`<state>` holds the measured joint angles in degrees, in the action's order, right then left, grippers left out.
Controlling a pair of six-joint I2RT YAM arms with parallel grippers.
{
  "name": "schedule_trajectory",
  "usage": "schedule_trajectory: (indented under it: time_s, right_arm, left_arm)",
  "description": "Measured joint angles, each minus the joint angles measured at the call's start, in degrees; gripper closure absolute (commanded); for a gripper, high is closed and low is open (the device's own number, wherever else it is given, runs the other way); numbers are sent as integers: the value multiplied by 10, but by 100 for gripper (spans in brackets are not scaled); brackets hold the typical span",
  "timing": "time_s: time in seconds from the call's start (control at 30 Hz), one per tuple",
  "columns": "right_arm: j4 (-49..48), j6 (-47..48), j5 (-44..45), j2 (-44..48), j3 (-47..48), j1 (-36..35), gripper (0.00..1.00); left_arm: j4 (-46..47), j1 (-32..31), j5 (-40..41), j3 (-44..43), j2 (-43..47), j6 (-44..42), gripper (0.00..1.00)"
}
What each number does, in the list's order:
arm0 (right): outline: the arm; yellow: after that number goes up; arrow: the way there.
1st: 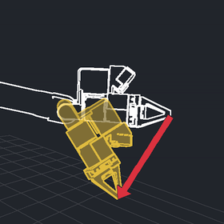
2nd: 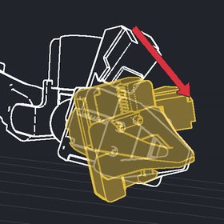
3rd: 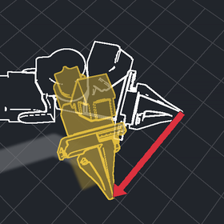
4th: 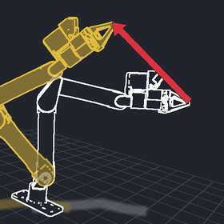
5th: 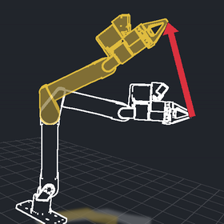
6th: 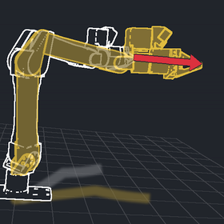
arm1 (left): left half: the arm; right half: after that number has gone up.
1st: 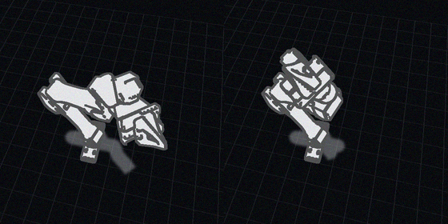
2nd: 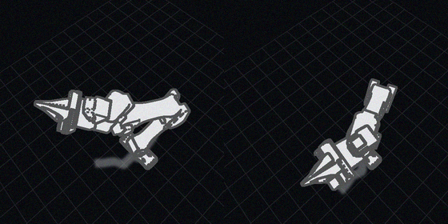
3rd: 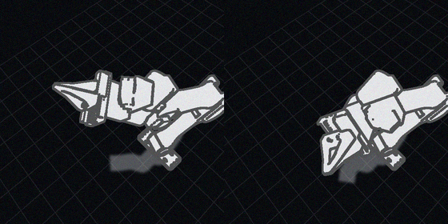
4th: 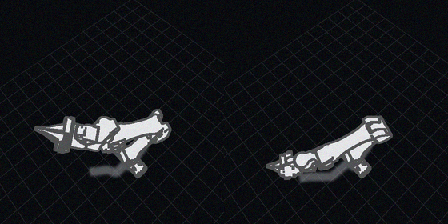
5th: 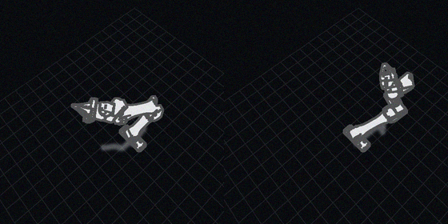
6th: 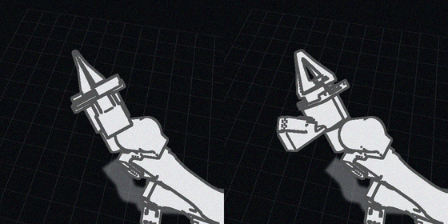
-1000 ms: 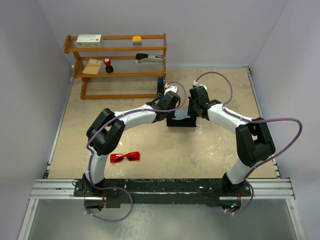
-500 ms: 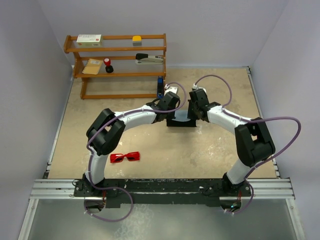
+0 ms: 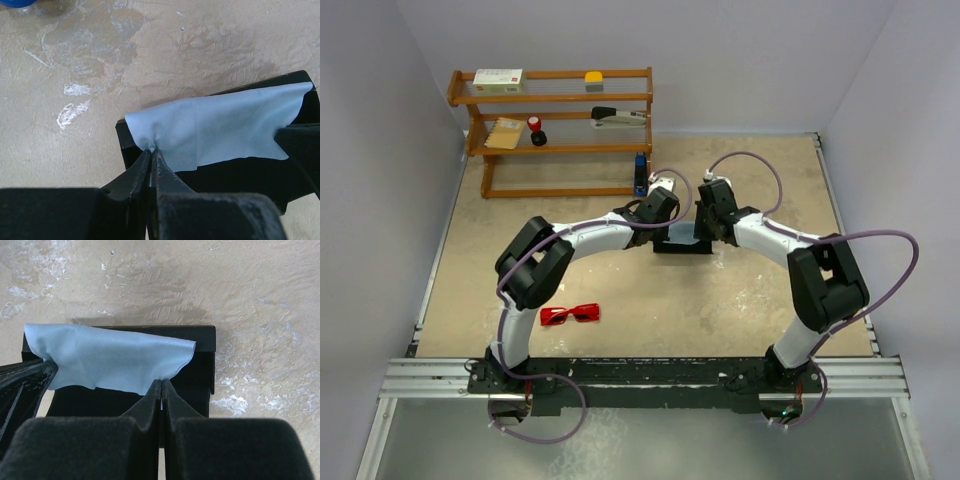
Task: Organize the sunglasses
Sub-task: Place the glasses cleaning cloth in the sunglasses case.
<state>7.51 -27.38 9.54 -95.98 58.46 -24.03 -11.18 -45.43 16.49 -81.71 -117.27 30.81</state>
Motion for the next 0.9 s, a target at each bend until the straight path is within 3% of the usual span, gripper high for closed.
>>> schedule_trajectory:
  time_s: [0.9]
  right_arm:
    - [-14,9,19,-35,0,6,100]
  left_arm:
    - [22,1,4,10,-12,1,100]
